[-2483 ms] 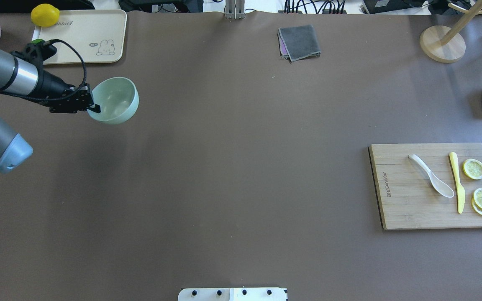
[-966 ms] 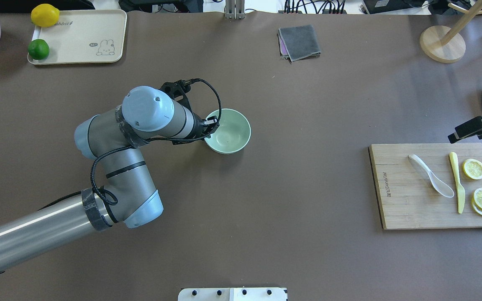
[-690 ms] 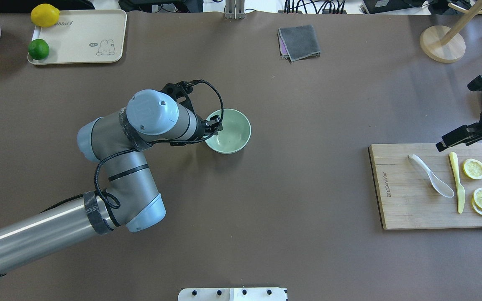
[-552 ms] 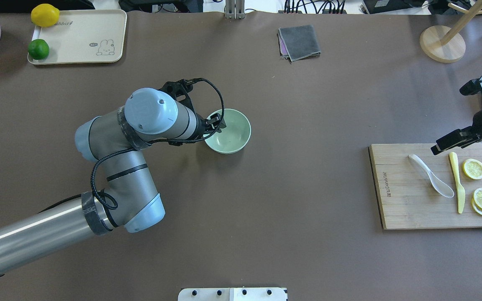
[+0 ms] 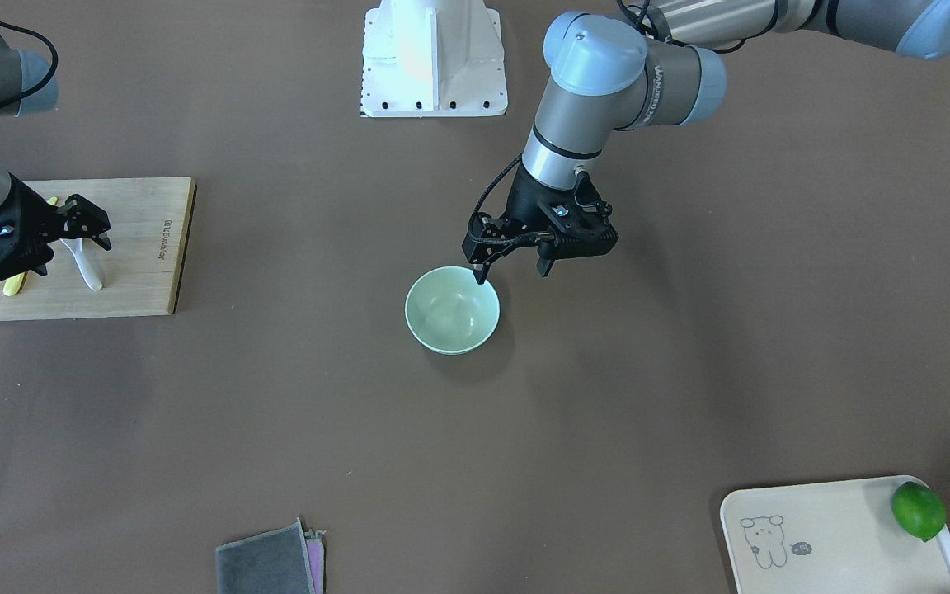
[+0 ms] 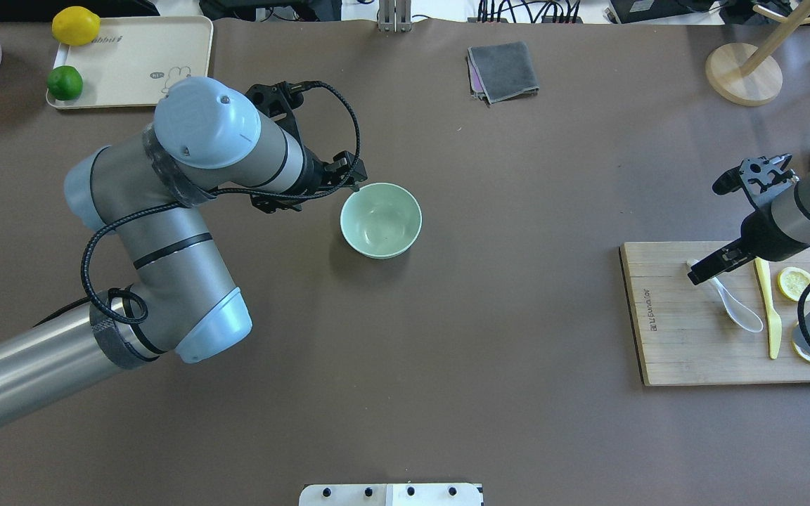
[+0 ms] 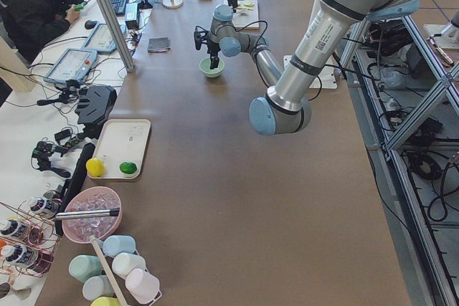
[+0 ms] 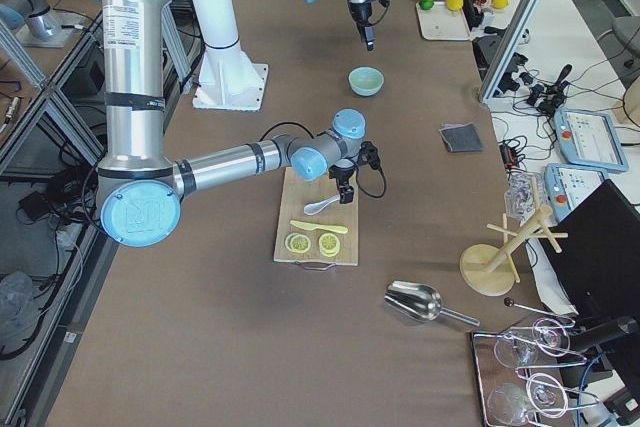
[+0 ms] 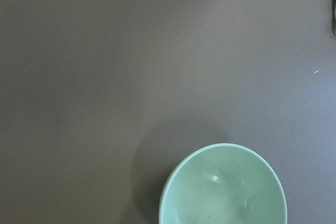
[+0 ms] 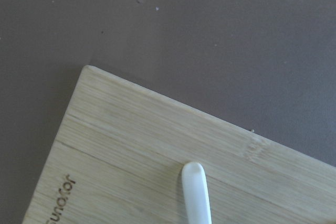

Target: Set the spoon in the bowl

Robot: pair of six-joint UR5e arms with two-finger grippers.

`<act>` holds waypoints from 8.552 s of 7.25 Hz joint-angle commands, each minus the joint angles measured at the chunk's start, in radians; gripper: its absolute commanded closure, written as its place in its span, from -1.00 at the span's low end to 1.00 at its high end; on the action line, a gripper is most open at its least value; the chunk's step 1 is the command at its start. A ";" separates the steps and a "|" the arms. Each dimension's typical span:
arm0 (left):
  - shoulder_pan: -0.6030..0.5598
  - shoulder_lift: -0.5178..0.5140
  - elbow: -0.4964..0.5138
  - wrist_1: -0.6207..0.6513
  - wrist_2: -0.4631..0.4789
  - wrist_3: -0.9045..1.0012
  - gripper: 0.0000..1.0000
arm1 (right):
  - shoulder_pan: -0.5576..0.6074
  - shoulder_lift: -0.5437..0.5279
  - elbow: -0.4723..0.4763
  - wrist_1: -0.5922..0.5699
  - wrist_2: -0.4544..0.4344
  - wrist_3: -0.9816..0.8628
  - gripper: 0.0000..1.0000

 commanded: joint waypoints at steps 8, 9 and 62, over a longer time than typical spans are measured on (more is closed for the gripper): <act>-0.018 0.002 0.000 0.005 -0.011 0.063 -0.96 | -0.021 0.002 -0.057 0.003 -0.007 -0.030 0.74; -0.023 0.002 0.001 0.006 -0.012 0.076 -0.96 | -0.021 0.002 -0.051 0.003 -0.005 -0.027 1.00; -0.950 0.617 0.081 0.150 -0.489 1.377 -0.96 | 0.635 -0.072 -0.076 -0.451 0.098 -0.346 -1.00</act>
